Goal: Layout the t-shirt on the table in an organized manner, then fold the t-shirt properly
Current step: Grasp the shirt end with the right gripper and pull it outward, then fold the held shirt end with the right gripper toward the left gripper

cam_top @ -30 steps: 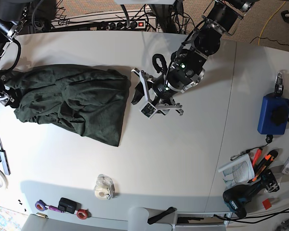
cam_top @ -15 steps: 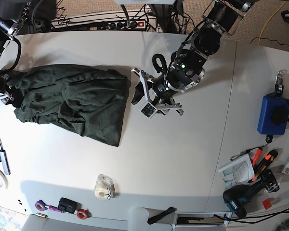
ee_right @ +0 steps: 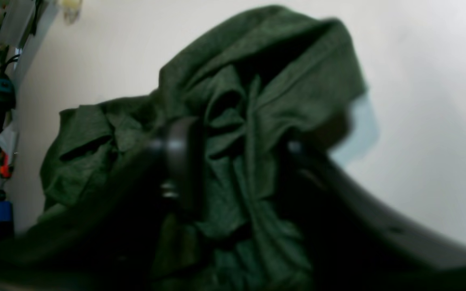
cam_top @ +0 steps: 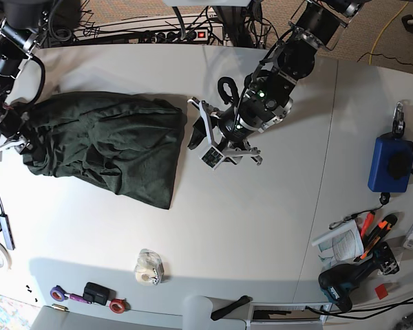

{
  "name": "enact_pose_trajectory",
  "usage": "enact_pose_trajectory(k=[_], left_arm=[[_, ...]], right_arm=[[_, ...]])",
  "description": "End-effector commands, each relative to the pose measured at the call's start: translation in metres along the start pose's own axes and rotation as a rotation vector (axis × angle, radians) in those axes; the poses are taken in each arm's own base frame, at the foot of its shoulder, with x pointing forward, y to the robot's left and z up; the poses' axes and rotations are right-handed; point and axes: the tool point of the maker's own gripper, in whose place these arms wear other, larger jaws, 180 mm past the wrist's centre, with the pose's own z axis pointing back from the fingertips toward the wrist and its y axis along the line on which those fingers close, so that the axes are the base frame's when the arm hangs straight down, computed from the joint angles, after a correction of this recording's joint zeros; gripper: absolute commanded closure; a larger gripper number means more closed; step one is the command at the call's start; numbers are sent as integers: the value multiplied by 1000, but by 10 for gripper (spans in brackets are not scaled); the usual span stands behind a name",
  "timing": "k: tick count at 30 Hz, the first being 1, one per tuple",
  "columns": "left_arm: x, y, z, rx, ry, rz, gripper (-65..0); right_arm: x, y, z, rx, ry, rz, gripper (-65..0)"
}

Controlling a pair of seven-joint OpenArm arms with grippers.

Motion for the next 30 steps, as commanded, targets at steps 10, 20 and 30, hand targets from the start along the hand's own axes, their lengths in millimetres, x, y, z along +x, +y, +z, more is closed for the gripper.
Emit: enact_pose_trajectory(k=[10, 20, 30], left_arm=[[18, 2, 1, 2, -55, -7, -279], [17, 2, 1, 2, -55, -6, -279], [17, 2, 1, 2, -51, -6, -279]], right_arm=[[28, 24, 22, 91, -31, 3, 0], [42, 62, 32, 147, -30, 139, 0], [2, 123, 2, 281, -7, 181, 0]])
